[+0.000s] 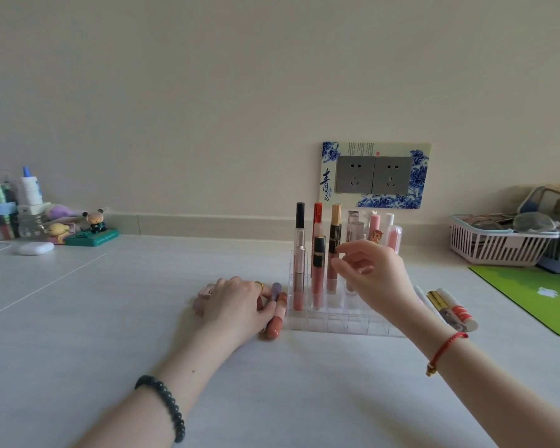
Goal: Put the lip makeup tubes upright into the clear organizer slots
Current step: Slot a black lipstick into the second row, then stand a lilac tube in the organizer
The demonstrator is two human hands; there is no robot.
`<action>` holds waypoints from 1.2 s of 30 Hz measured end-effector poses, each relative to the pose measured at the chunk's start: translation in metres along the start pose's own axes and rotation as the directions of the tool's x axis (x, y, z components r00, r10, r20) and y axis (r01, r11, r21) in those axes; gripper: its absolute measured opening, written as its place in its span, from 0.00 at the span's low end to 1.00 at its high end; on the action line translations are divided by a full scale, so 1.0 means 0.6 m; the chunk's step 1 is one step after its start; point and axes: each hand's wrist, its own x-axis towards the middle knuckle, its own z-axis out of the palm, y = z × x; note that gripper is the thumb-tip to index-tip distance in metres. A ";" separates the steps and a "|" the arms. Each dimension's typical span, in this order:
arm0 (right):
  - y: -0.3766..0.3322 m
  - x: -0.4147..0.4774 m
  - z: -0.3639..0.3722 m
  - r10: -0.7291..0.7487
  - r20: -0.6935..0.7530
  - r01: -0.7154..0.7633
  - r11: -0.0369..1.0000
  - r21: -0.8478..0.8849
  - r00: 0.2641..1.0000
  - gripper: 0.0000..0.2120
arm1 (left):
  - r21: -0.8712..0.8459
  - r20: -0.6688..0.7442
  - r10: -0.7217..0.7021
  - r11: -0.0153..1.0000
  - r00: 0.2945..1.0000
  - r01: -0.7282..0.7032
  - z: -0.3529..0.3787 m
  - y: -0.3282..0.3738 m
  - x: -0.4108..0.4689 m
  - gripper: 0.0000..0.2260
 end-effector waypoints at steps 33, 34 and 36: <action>-0.003 -0.055 -0.023 -0.103 0.101 0.104 0.995 -0.002 0.990 0.07 | -0.797 -0.036 -0.489 0.540 0.872 0.270 -0.044 -0.082 0.013 0.05; -0.004 -0.055 -0.022 -0.108 0.100 0.108 0.994 0.010 0.989 0.07 | -0.890 -0.028 -0.519 0.403 0.854 0.215 -0.045 -0.083 0.016 0.05; -0.008 -0.056 -0.020 -0.120 0.109 0.116 0.992 0.041 0.987 0.07 | -0.988 0.046 -0.533 0.102 0.845 0.119 -0.049 -0.074 0.021 0.07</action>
